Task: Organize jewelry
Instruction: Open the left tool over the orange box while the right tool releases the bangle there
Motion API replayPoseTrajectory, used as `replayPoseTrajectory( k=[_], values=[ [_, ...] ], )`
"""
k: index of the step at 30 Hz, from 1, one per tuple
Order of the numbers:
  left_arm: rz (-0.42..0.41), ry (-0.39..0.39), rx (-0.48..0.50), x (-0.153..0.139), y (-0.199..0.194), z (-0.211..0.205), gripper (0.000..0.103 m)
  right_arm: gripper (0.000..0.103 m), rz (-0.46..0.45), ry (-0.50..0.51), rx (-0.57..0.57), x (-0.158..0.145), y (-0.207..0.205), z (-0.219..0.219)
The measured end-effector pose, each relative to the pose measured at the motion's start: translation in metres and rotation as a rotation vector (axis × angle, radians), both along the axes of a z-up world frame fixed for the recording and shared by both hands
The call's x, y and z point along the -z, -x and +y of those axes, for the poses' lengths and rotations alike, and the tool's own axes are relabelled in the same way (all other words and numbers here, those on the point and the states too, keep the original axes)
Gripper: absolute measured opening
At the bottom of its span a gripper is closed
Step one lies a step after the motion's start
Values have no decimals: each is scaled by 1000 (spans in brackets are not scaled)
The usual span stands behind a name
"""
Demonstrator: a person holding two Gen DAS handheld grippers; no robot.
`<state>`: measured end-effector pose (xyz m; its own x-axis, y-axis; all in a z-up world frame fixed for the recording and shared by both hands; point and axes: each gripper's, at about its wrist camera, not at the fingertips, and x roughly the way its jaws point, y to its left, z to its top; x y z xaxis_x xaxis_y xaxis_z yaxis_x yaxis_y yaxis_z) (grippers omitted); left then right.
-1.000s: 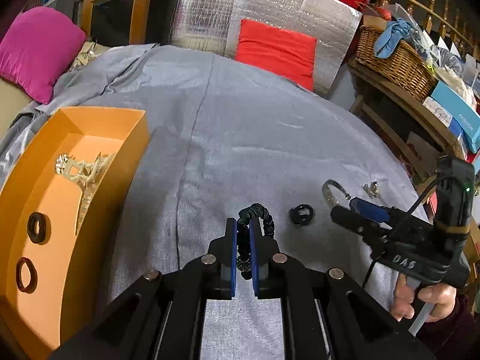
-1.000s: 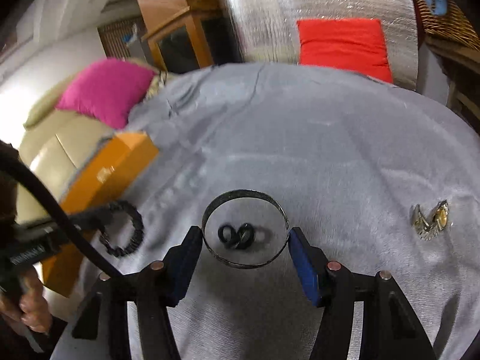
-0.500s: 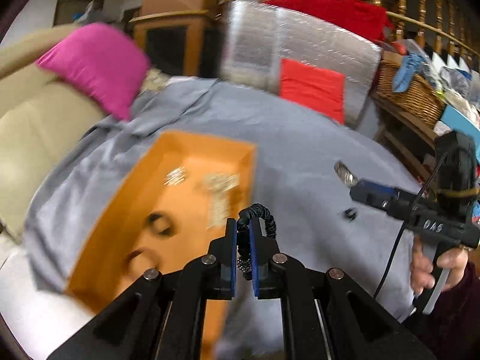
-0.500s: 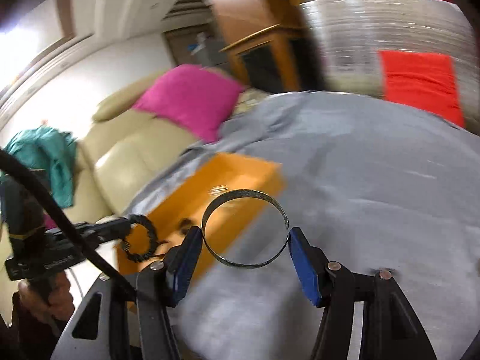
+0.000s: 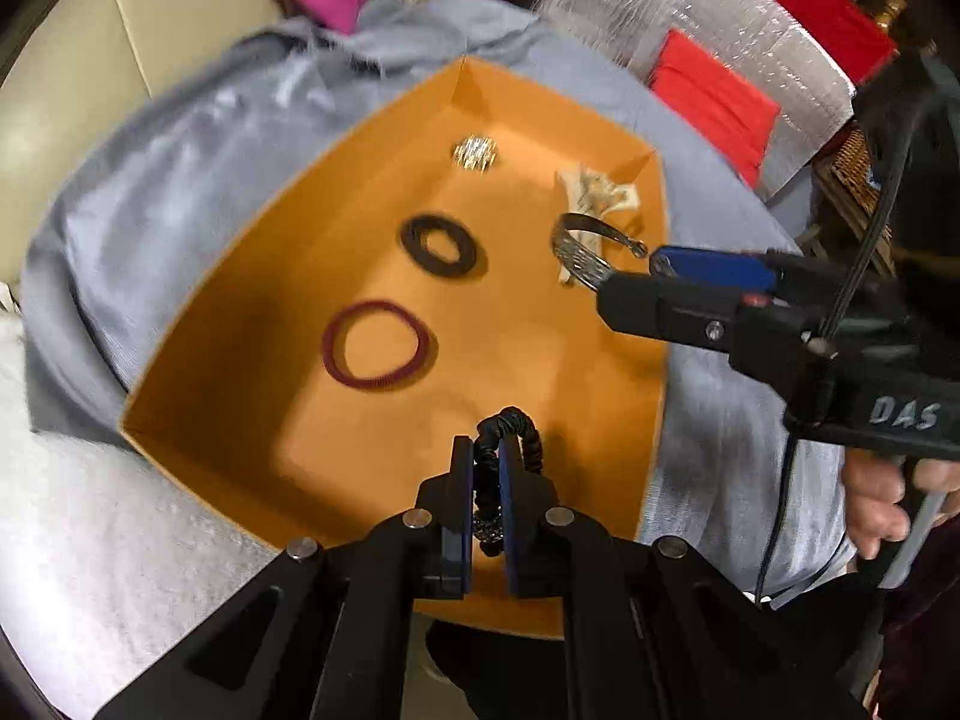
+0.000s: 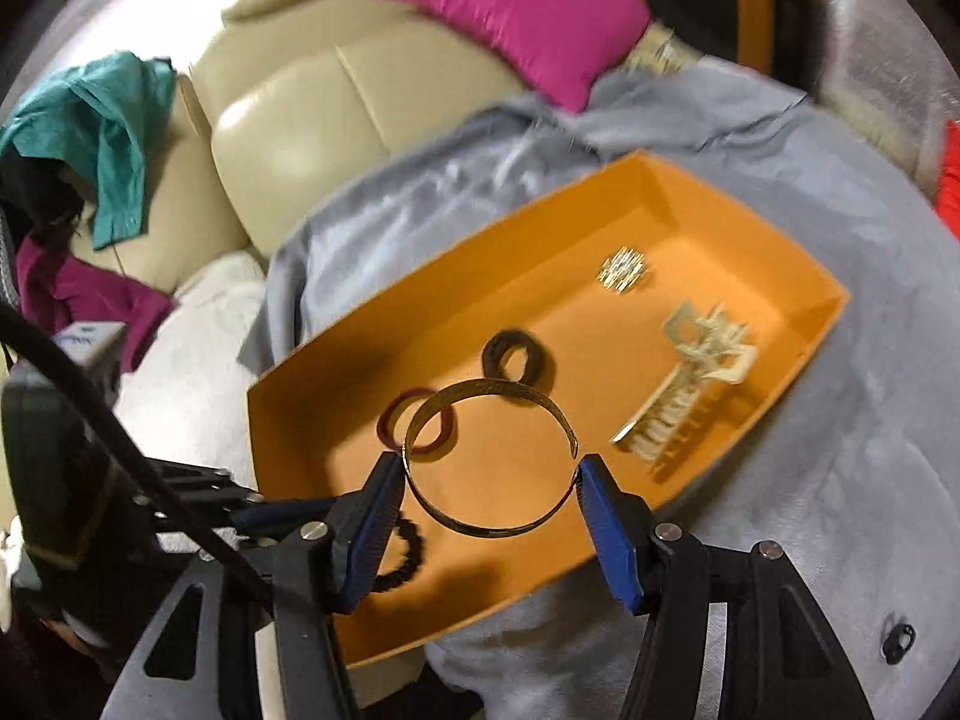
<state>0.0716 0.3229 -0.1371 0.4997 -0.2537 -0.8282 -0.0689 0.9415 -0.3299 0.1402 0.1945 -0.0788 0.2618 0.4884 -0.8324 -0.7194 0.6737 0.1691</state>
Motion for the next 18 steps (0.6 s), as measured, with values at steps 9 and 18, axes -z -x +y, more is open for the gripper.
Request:
replayPoseTrajectory(
  k=[9,18],
  values=[
    [68,29,-53,15,-15,9,8,63,164,150,-8,35,-24,34],
    [74,36,-89,13,-17,29,29,69,239,192,33,45,-35,35]
  ],
)
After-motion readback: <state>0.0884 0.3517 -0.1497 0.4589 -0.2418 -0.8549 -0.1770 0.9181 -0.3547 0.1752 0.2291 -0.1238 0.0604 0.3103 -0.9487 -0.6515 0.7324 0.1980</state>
